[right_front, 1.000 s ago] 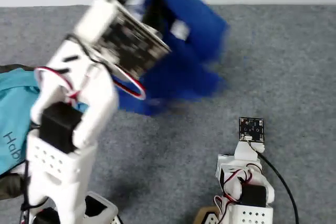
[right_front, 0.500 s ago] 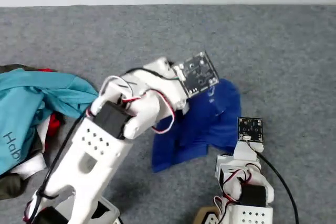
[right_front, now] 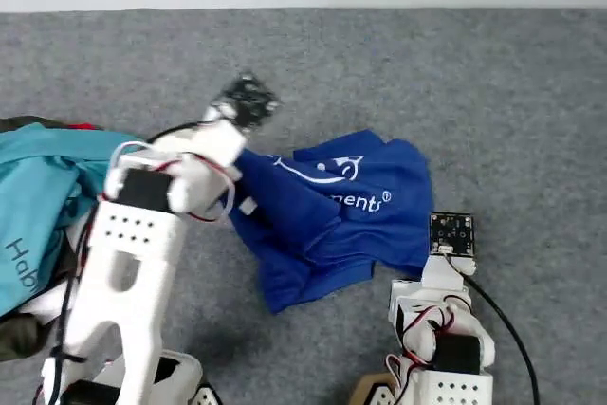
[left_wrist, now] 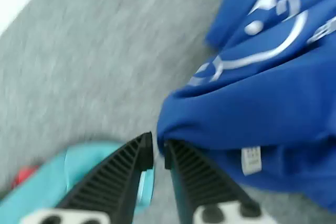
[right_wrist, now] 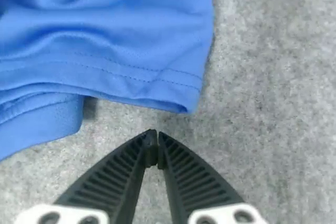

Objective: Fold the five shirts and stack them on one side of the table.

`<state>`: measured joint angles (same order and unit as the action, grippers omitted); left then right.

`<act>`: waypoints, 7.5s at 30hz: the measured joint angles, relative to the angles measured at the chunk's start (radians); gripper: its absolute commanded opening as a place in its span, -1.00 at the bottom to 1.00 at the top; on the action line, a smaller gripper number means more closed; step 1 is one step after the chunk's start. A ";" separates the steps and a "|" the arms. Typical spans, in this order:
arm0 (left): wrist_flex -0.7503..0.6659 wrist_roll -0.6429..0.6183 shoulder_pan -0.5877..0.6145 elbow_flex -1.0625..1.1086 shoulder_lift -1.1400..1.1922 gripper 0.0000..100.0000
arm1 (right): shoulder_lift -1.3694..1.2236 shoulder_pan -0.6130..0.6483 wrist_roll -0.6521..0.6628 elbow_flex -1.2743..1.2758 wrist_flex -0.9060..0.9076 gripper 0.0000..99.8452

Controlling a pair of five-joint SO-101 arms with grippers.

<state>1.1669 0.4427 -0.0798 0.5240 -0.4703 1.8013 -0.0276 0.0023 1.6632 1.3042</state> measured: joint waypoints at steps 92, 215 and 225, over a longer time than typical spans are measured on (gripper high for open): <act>0.393 0.080 0.888 -0.140 0.000 -0.91 | -1.866 0.453 0.591 -2.449 0.311 -0.98; 0.143 0.048 0.339 -0.681 0.000 -0.99 | -1.522 0.204 0.586 -2.364 0.227 -0.98; 0.184 0.048 0.061 -0.384 0.215 -0.83 | -1.570 0.207 0.586 -2.325 0.304 -0.98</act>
<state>1.3510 0.4902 -0.0184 0.1404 -0.2555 0.2317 0.1795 0.5884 -0.6613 1.6080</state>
